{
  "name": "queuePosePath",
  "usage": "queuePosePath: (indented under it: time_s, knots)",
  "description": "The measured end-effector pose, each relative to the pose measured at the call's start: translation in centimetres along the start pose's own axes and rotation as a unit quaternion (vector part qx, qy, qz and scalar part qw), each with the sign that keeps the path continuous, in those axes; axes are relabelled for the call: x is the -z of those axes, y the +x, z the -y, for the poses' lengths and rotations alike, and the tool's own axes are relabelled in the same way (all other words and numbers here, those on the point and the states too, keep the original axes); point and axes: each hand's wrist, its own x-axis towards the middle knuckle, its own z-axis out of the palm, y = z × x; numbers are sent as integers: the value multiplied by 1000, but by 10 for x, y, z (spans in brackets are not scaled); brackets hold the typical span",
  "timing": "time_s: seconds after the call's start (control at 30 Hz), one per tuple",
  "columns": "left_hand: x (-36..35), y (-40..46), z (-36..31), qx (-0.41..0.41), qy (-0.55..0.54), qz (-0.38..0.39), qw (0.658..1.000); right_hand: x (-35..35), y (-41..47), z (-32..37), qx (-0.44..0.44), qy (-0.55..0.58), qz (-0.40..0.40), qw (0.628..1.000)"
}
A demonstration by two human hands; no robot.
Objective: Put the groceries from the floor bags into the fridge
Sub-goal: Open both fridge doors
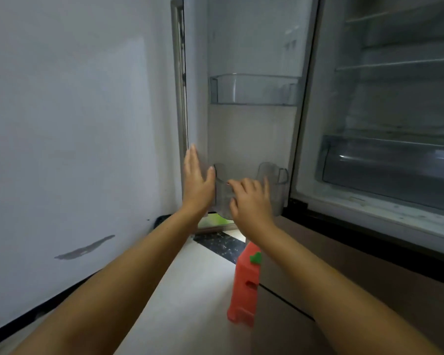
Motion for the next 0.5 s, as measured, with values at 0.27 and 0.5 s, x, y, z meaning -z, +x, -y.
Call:
queuePosePath:
  time_s: [0.27,0.5]
  knots:
    - [16,41,59,4,29,25,999,-32,27,20,31,-60,15,998]
    - [20,36,55,28,51,47,997,-26,21,12,60,-63,57,995]
